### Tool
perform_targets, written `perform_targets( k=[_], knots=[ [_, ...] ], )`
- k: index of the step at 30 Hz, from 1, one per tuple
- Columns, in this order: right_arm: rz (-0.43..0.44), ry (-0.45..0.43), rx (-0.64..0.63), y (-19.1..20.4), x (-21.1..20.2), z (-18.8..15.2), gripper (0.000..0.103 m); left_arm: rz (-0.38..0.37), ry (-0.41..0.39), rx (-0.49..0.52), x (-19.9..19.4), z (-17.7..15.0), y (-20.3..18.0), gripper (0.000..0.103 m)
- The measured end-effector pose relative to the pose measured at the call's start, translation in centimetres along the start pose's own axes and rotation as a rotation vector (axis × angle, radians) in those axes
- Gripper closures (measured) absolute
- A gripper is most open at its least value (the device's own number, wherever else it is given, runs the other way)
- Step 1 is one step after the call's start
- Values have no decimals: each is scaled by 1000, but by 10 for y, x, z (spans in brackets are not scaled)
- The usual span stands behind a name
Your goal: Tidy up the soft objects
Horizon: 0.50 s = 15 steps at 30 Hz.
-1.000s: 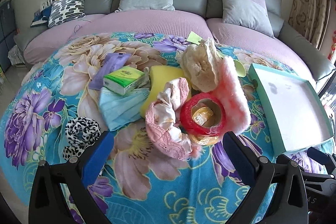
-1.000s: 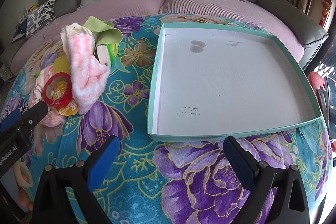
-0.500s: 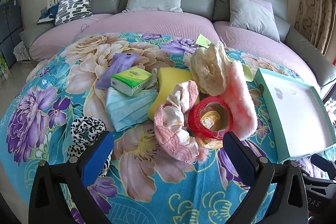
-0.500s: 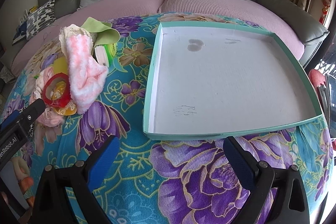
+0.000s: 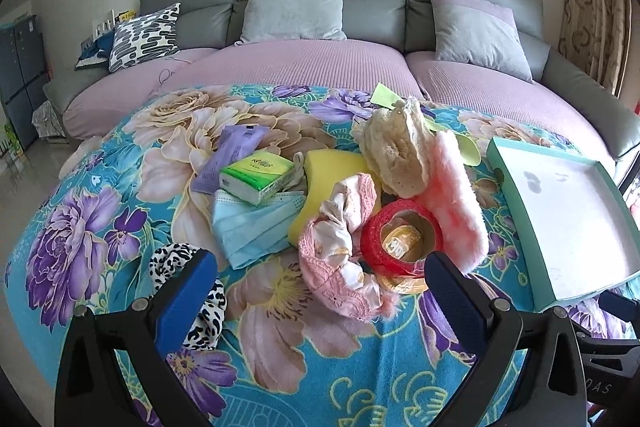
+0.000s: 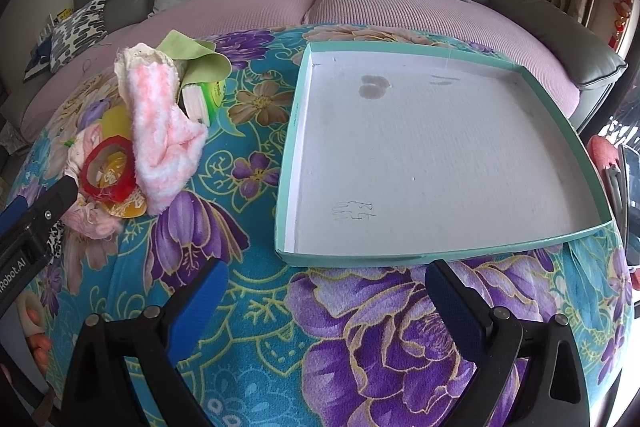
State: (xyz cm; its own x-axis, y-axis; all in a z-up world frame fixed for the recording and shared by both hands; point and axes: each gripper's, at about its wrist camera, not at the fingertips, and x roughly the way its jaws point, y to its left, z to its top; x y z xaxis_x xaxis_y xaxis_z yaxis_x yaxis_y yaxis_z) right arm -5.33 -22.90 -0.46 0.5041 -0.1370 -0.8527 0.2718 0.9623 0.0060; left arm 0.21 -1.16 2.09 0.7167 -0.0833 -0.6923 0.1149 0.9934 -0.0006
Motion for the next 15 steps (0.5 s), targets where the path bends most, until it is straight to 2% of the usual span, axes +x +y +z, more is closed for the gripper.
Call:
perform_targets(
  k=[15],
  knots=[
    [6, -13, -16, 7, -2, 1, 2, -31, -1, -7, -7, 0, 9, 0]
  ],
)
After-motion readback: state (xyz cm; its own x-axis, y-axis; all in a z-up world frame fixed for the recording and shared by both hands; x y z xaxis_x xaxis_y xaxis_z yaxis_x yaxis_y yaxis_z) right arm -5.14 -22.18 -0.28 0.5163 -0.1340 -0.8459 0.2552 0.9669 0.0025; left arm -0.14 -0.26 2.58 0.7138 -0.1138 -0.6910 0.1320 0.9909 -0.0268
